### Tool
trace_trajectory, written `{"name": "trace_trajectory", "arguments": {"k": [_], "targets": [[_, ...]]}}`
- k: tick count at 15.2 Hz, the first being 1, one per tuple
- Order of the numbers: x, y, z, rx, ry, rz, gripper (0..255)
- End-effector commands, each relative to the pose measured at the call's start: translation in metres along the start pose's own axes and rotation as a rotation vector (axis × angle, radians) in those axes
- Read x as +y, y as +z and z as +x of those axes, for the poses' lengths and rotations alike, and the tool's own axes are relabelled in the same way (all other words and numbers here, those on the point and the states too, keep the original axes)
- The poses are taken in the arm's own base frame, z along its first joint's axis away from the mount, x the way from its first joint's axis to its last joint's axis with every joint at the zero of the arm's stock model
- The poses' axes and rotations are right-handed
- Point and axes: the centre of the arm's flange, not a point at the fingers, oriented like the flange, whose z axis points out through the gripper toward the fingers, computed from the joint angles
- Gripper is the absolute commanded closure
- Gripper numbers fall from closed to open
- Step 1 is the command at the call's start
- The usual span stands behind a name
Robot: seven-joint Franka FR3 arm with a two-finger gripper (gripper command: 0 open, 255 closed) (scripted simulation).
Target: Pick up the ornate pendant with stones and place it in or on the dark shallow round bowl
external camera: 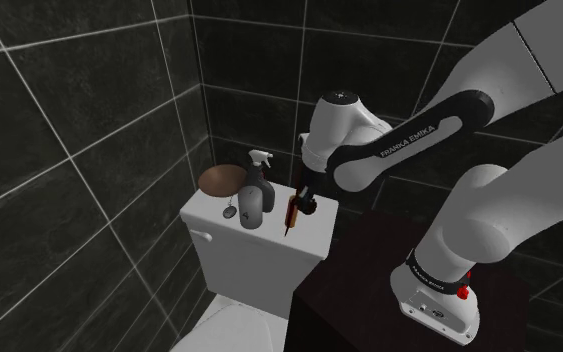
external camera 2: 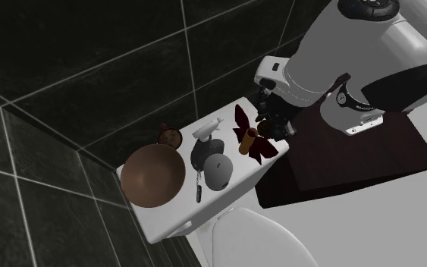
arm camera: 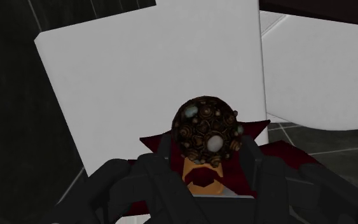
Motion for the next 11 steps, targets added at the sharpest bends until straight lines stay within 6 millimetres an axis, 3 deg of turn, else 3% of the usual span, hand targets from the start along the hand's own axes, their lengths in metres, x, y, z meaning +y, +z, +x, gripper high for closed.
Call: {"name": "trace_trajectory", "arguments": {"k": [1,3,11], "targets": [[0.001,-0.012,0.001,-0.001,0.0,0.0,255],[0.002,-0.021,0.003,-0.001,0.0,0.0,255],[0.005,-0.009,0.107,-0.001,0.0,0.0,255]]}}
